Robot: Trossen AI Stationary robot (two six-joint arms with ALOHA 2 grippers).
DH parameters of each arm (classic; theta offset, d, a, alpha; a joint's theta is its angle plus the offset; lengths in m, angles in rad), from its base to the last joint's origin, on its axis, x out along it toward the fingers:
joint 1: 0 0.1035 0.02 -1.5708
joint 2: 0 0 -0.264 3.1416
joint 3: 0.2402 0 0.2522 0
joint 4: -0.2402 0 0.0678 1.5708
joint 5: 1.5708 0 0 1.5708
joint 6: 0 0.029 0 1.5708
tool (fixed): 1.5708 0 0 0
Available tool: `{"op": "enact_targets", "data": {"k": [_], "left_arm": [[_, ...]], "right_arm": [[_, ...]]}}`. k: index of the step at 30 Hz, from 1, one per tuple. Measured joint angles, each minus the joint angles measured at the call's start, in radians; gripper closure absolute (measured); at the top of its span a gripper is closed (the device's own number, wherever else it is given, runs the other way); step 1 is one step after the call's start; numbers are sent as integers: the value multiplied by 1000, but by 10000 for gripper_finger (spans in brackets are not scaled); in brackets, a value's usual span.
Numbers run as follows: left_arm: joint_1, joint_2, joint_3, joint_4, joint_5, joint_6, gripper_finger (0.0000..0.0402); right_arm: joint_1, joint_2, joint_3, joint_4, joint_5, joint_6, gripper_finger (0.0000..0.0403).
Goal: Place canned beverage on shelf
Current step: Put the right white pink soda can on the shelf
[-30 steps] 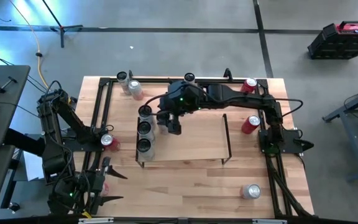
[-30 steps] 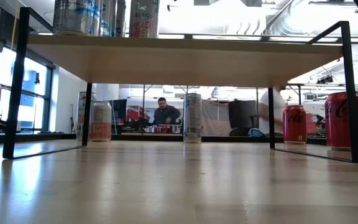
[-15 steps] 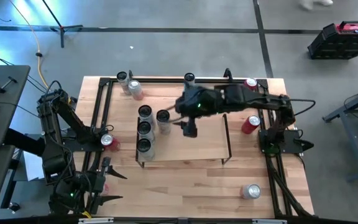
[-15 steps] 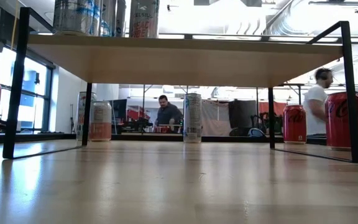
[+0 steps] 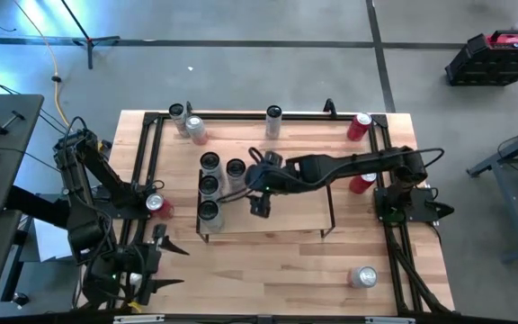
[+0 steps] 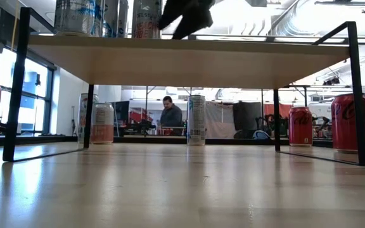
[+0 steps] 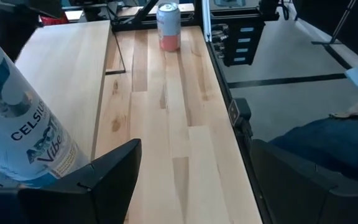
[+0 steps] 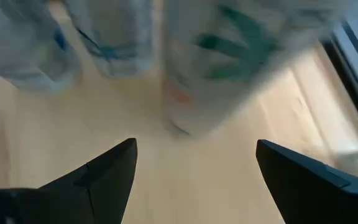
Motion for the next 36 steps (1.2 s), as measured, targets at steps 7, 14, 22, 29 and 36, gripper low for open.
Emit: {"op": "enact_targets", "data": {"k": [7, 14, 22, 29, 36], "left_arm": [[-1, 0, 0, 0, -3, -6, 111], [-1, 0, 0, 0, -3, -8, 111], [-1, 1, 0, -1, -4, -41, 111], [-1, 3, 0, 7, -12, -53, 111], [-1, 3, 0, 13, -15, -53, 111]], "right_arm": [[-4, -2, -21, 128, 79, 7, 89], [-3, -2, -21, 139, 74, -28, 89], [-2, -2, -21, 142, 76, -114, 89], [-9, -2, -21, 173, 77, -189, 89], [-12, -2, -21, 182, 80, -235, 89]]}}
